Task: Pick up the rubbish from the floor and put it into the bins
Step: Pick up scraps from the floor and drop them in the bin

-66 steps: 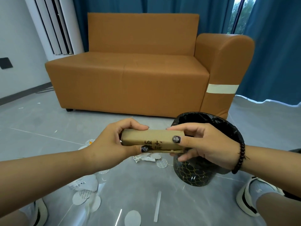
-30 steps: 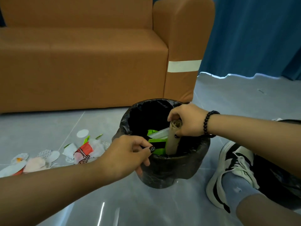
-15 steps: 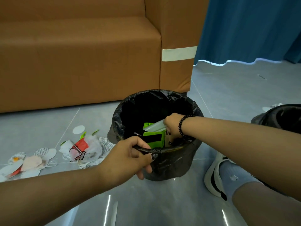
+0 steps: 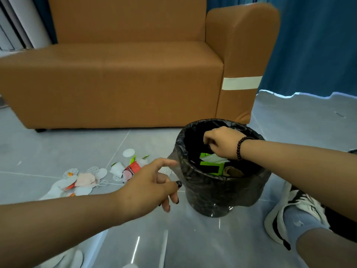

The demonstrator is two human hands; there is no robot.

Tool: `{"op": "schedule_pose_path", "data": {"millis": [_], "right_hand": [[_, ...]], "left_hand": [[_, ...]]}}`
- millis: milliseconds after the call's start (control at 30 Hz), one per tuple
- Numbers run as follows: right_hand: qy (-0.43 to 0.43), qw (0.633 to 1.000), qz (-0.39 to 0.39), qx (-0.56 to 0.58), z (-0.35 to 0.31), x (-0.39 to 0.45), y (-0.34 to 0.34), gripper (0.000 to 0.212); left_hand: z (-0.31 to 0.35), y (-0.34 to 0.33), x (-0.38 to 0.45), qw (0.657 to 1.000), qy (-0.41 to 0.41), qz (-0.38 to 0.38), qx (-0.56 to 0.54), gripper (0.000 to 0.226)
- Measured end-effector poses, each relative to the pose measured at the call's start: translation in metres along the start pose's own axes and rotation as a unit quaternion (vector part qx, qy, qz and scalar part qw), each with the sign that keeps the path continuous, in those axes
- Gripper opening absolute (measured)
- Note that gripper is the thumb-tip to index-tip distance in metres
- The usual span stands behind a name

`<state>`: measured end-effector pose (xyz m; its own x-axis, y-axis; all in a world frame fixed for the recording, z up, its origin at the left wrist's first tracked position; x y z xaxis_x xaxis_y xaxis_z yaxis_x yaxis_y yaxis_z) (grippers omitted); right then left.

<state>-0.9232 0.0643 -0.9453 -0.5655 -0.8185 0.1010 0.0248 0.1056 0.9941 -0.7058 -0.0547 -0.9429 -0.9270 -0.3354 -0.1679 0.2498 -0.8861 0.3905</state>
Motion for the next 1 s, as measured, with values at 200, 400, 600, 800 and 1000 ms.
{"op": "schedule_pose_path", "data": {"millis": [200, 400, 600, 800, 1000], "right_hand": [[0.116, 0.97, 0.188, 0.103, -0.096, -0.016, 0.033, 0.016], [0.217, 0.954, 0.147, 0.147, -0.196, -0.029, 0.017, 0.023], [0.225, 0.968, -0.078, 0.076, -0.249, -0.03, -0.065, 0.026], [0.164, 0.95, -0.263, 0.021, -0.274, -0.046, -0.159, 0.047], [0.156, 0.934, -0.318, 0.045, -0.298, -0.064, -0.205, 0.059]], "left_hand": [[-0.025, 0.052, -0.045, 0.998, 0.045, 0.043, 0.0, 0.032], [-0.068, 0.092, -0.09, 0.995, 0.08, 0.045, 0.031, 0.028], [-0.127, 0.13, -0.123, 0.988, 0.123, 0.046, 0.075, 0.025], [-0.191, 0.152, -0.147, 0.972, 0.178, 0.027, 0.148, 0.024], [-0.257, 0.154, -0.163, 0.95, 0.228, 0.005, 0.214, 0.028]]}}
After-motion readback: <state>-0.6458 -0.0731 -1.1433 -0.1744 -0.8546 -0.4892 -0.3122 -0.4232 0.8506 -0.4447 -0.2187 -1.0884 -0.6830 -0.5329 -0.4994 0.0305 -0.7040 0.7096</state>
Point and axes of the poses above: each hand's wrist, its own x-axis towards the middle knuckle, its own y-axis out of the back of the hand, z = x × y, the point moved 3 cm from there along x, towards the middle knuckle, and after that the axes turned 8 degrees about z, right-handed, at the moved point
